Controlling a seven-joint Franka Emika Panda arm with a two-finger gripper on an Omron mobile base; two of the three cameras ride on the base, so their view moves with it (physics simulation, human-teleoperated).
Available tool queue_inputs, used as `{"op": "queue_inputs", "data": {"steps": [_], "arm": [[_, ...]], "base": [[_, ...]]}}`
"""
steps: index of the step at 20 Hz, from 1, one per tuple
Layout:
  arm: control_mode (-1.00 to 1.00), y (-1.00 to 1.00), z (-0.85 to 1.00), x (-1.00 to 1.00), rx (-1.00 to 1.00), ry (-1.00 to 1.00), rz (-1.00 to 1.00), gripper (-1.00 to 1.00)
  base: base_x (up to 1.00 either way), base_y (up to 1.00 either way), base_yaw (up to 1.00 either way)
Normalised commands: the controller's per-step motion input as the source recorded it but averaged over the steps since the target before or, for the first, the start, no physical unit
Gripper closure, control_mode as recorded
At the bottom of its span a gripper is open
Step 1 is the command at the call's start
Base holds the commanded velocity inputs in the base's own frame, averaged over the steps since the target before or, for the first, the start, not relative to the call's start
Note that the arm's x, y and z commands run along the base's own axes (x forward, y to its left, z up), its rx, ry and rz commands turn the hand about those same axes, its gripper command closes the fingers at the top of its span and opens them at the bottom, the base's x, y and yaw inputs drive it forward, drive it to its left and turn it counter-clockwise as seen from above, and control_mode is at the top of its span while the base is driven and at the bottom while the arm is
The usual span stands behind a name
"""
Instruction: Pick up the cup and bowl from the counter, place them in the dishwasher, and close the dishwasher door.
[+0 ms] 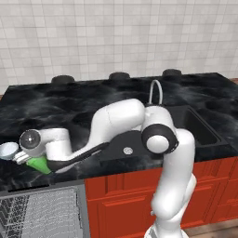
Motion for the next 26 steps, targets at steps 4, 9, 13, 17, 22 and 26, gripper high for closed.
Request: {"op": "queue_inputs", "data": {"steps": [4,9,13,17,22,26], "arm": [[-1.00,0.08,-0.07,0.00,0.02,-0.14,0.15,1.00],[-1.00,0.50,0.00,0.00,0.00,-0.06,0.06,1.00],[-1.00,0.74,-0.01,-0.12,-0.09,-0.07,0.05,1.00],[-1.00,0.69,-0.13,-0.57,-0.22,-0.14,0.08,1.00],[-1.00,0.36,-0.27,-0.65,-0.24,-0.17,0.09,1.00],[-1.00,0.03,-0.47,-0.43,-0.15,-0.11,0.08,1.00]], "base": [[0.00,0.00,0.00],[0.00,0.00,0.00],[0.00,0.00,0.00],[0.00,0.00,0.00],[0.00,0.00,0.00],[0.00,0.00,0.00]]}}
